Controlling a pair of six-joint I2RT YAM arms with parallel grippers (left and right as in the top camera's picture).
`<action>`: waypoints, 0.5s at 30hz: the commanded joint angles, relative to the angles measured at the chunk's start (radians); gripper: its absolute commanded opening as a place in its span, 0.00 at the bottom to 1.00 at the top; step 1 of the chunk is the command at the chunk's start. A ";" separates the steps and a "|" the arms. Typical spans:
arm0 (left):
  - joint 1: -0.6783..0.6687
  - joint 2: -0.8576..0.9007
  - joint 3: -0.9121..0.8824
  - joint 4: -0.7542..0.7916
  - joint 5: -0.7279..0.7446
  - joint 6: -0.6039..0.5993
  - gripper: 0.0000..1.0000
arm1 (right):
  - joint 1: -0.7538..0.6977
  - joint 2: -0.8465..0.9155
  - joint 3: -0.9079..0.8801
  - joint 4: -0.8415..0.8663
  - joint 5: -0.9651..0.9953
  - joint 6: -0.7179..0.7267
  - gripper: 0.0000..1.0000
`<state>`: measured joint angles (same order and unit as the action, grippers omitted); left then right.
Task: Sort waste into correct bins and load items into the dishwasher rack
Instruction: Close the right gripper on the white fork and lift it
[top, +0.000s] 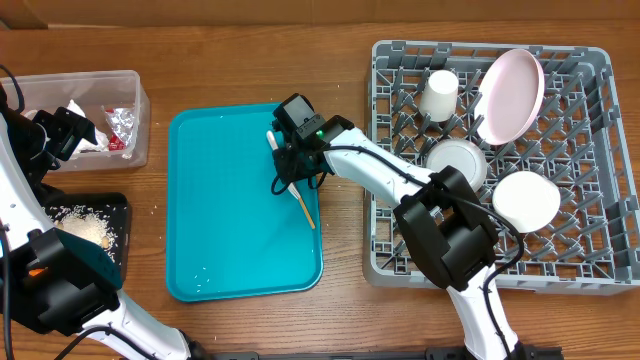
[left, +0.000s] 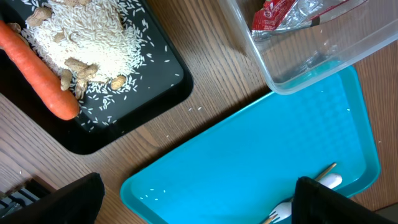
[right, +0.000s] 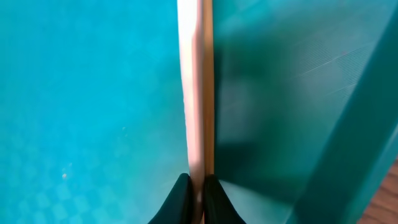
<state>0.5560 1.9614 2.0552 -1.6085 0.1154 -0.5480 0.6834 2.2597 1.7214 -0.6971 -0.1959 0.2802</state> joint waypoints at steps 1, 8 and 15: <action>-0.006 -0.024 0.016 -0.002 -0.014 -0.006 1.00 | 0.007 -0.079 0.015 -0.003 -0.047 -0.009 0.04; -0.006 -0.024 0.016 -0.002 -0.014 -0.006 1.00 | 0.007 -0.126 0.015 -0.002 -0.110 -0.010 0.04; -0.006 -0.024 0.016 -0.002 -0.014 -0.006 1.00 | -0.019 -0.182 0.015 -0.031 -0.021 0.011 0.04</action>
<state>0.5560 1.9614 2.0552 -1.6081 0.1154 -0.5480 0.6807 2.1525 1.7214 -0.7204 -0.2737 0.2806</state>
